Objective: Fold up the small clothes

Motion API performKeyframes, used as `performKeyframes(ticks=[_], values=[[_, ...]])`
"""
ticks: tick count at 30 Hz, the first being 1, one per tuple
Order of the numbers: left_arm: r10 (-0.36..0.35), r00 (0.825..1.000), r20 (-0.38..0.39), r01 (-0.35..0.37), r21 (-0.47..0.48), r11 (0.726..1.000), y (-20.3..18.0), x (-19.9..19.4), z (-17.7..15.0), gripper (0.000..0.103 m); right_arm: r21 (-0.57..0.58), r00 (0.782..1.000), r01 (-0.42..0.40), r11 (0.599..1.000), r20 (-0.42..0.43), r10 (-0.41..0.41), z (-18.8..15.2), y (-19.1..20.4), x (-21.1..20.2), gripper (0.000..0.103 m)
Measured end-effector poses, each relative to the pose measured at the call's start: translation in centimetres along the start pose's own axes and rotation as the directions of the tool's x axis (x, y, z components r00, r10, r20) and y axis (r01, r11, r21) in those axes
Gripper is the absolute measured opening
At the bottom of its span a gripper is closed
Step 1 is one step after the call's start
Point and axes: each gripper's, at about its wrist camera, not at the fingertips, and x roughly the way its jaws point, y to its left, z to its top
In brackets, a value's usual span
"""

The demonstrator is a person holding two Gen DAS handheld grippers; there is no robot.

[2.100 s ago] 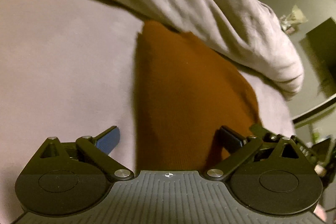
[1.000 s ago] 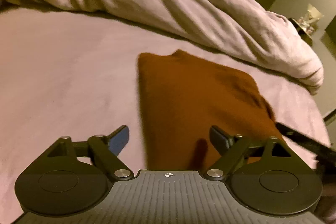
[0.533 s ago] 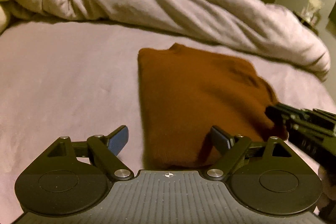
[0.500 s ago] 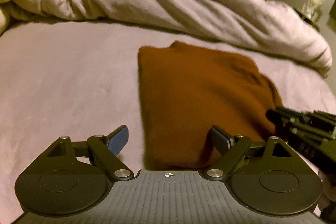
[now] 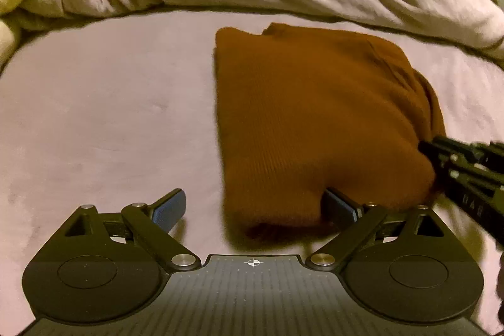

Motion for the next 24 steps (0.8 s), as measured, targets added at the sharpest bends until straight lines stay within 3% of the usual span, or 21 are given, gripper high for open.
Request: performKeyframes(ticks=[4,10,20,24], values=[[0.026,0.999,0.035,-0.026,0.016,1.0,0.0,-1.8,-0.2,0.097,0.028,1.0,-0.006,1.0,-0.01,0.006,0.1,-0.2,-1.0,0.017],[0.073,0.993,0.097,-0.07,-0.032,0.997,0.9,-3.1,0.4,0.097,0.091,1.0,-0.009,0.996,0.014,0.008,0.3,-0.9,-2.8,0.021],[0.111,0.986,0.122,-0.111,0.0,0.994,0.3,-0.8,2.7,0.098,-0.026,0.996,0.066,0.997,0.067,-0.064,2.6,0.7,-2.2,0.023],[0.084,0.991,0.103,-0.087,0.025,0.996,1.0,0.7,2.3,0.102,-0.075,0.998,0.058,0.995,0.043,-0.055,2.7,1.5,-0.7,0.024]])
